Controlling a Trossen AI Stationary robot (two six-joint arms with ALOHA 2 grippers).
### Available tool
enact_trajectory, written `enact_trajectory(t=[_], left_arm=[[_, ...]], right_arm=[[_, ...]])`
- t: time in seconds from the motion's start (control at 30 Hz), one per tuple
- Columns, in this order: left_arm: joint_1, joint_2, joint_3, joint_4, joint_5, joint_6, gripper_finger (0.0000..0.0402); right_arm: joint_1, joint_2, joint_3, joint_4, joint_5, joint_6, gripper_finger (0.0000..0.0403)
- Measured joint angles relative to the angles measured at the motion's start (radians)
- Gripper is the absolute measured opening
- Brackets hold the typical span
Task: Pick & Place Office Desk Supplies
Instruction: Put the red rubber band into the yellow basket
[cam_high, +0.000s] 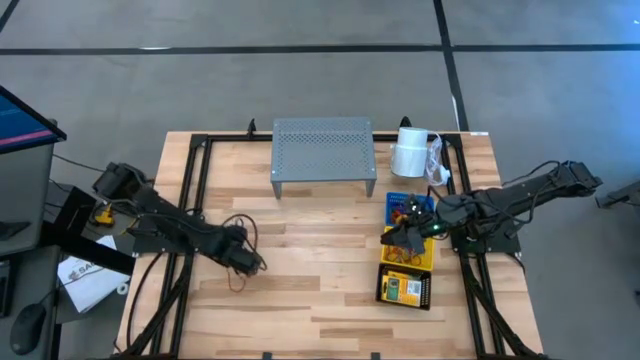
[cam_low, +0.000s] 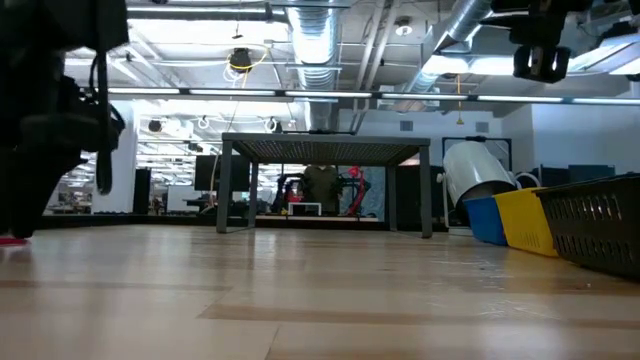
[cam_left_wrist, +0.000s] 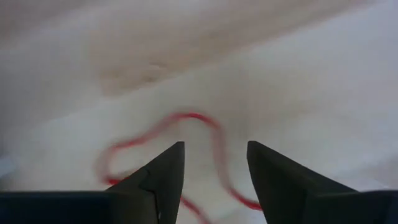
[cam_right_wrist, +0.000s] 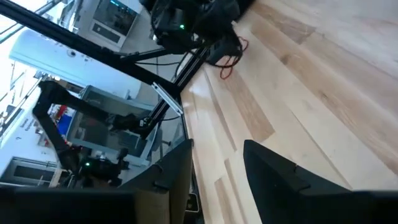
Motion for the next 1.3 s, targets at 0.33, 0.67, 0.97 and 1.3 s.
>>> enact_trajectory(t=[0.33,0.67,0.97,1.3], left_arm=[[-0.001,-0.125,-0.158,0.194,0.022,-0.088,0.0143],[0.0,-0.127,-0.172,0.183,0.023,-0.089,0.0104],[0.0,-0.126,-0.172,0.172,0.027,-0.107,0.0075],[0.0,-0.126,-0.173,0.16,0.029,-0.104,0.0033]], right_arm=[[-0.002,0.0,0.0,0.024,-0.001,-0.008,0.0132],[-0.002,0.0,0.0,0.028,-0.004,-0.008,0.0132],[-0.002,0.0,0.0,0.031,-0.004,-0.008,0.0132],[-0.002,0.0,0.0,0.031,-0.004,-0.008,0.0132]])
